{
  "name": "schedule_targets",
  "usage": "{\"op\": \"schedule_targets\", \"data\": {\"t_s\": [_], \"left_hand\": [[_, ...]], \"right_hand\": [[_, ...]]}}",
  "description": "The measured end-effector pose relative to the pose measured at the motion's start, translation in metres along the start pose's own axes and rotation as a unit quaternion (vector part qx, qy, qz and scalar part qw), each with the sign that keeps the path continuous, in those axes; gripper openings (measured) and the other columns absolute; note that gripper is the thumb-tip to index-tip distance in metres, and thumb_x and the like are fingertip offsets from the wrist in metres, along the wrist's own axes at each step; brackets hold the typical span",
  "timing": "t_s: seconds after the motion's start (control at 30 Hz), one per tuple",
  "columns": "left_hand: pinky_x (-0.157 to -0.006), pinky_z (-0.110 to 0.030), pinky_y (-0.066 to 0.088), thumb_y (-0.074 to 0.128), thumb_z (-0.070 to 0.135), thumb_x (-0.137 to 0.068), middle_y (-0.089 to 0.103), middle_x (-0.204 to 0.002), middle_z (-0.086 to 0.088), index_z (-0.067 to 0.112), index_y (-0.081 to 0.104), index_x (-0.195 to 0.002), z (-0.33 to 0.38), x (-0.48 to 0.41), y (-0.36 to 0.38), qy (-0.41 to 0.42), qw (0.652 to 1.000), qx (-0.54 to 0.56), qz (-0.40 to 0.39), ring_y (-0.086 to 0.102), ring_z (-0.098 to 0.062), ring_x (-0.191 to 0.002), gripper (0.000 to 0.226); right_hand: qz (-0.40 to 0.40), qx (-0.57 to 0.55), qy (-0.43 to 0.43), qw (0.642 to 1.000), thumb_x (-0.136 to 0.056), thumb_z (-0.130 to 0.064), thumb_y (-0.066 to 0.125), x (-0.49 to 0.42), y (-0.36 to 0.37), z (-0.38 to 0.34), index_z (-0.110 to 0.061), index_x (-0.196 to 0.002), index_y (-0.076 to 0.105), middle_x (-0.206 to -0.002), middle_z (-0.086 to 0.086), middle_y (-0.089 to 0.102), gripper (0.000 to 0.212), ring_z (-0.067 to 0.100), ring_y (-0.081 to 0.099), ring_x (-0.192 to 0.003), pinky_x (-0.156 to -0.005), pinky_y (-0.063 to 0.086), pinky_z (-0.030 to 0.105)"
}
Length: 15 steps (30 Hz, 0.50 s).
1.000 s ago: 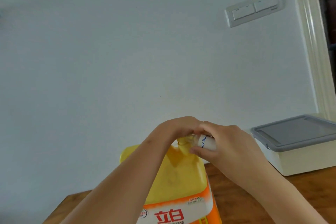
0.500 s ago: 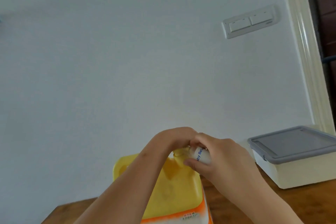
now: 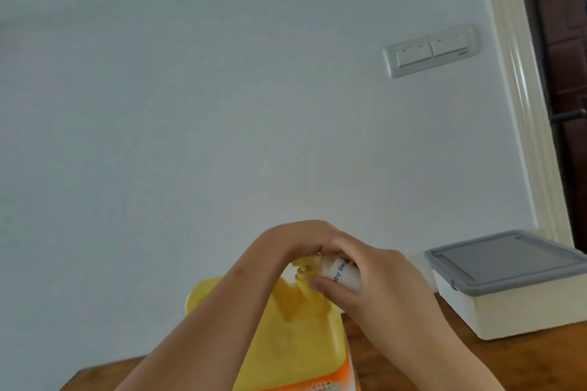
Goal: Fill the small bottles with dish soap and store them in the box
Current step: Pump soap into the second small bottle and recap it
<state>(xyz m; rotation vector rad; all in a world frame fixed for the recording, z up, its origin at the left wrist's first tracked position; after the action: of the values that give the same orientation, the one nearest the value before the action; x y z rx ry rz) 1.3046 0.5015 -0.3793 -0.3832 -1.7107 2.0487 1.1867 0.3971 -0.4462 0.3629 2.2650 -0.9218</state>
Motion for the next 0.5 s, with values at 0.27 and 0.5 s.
{"op": "schedule_targets", "data": {"t_s": [0.27,0.5], "left_hand": [[-0.063,-0.028,0.034,0.048,0.009,-0.091,0.051,-0.079,-0.004,0.013,0.053,-0.077,0.006,0.006,0.003,-0.020,1.000,-0.012,-0.016,0.043,-0.018,-0.066,0.015],[-0.062,-0.028,0.034,0.043,0.014,-0.097,0.048,-0.076,-0.003,0.020,0.045,-0.068,0.009,0.004,-0.007,0.006,0.999,-0.026,-0.018,0.043,-0.018,-0.070,0.030]], "right_hand": [[-0.028,-0.010,0.020,0.999,-0.075,-0.060,0.060,0.000,0.000,0.000,-0.045,-0.105,0.054,-0.085,-0.019,0.066,0.034,0.000,0.060,-0.077,-0.067,0.051,0.024],[-0.006,-0.033,0.019,0.999,-0.077,-0.060,0.058,-0.001,0.002,-0.003,-0.043,-0.104,0.054,-0.083,-0.016,0.065,0.032,0.001,0.061,-0.075,-0.067,0.052,0.027]]}}
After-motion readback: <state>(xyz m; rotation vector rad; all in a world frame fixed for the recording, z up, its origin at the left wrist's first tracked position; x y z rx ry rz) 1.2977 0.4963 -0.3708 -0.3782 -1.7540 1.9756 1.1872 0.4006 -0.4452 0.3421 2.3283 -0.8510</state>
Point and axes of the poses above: each hand's wrist, its own x-axis away from the middle knuckle, its own y-axis out of the palm, z = x × y, the point moved 1 cm from there along -x, towards the middle knuckle
